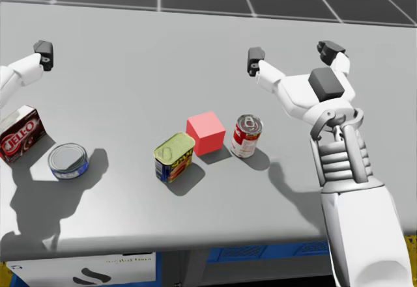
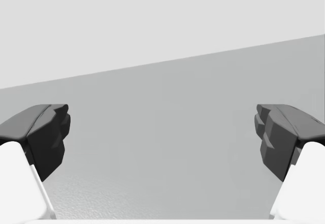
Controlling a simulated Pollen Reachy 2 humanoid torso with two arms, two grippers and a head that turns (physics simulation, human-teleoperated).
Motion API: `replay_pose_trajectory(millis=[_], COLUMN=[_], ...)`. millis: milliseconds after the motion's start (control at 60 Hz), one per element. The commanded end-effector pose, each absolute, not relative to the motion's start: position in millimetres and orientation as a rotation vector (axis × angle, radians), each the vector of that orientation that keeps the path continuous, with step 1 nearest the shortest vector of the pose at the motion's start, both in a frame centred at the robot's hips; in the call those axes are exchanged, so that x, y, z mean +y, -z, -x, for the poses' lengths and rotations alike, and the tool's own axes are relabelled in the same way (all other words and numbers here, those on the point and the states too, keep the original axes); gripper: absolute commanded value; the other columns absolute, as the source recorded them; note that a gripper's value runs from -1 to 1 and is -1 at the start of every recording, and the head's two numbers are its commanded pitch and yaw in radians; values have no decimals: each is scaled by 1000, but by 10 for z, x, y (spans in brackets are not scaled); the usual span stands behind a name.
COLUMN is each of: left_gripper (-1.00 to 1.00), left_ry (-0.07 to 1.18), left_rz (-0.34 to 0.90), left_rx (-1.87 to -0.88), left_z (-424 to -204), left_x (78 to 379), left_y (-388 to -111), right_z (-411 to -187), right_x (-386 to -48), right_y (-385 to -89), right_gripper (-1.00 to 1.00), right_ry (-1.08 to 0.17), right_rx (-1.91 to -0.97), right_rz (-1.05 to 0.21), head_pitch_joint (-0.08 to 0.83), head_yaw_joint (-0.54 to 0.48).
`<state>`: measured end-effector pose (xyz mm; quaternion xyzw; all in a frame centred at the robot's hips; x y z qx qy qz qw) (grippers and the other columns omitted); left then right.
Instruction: Find the red cube and pick it up.
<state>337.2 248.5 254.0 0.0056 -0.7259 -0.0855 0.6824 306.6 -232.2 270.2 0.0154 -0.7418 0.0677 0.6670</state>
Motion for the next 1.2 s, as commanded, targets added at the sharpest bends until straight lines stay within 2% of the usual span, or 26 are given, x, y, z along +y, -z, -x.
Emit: replay_pose_trajectory(millis=[17, 100, 267, 383, 567, 850, 1033, 1200], left_gripper=[-1000, -1000, -1000, -1000, -1000, -1000, -1000, -1000], left_ry=[186, 181, 179, 179, 183, 185, 185, 185], left_rz=[-13, -9, -2, 2, 4, 5, 7, 8], left_rx=[-1627, -1623, -1619, -1615, -1611, -1608, -1608, -1609], left_z=[-3358, -3355, -3353, -3358, -3361, -3364, -3364, -3361], left_x=[2479, 2480, 2477, 2478, 2472, 2472, 2466, 2466], left_y=[-2546, -2546, -2545, -2539, -2527, -2517, -2520, -2523], right_z=[-2802, -2564, -2172, -2037, -1883, -1953, -2143, -2340], right_x=[-2173, -2078, -1951, -1926, -1835, -1736, -1658, -1635], right_y=[-2812, -2817, -2629, -2476, -2131, -1743, -1597, -1525], right_gripper=[-1000, -1000, -1000, -1000, -1000, -1000, -1000, -1000], right_ry=[-216, -278, -300, -320, -337, -321, -311, -306], right_rx=[-1647, -1608, -1523, -1500, -1416, -1336, -1275, -1244], right_rz=[-82, -153, -286, -302, -365, -368, -389, -339], head_pitch_joint=[674, 674, 677, 681, 690, 699, 700, 702], head_yaw_joint=[-162, -160, -158, -158, -155, -149, -149, -146])
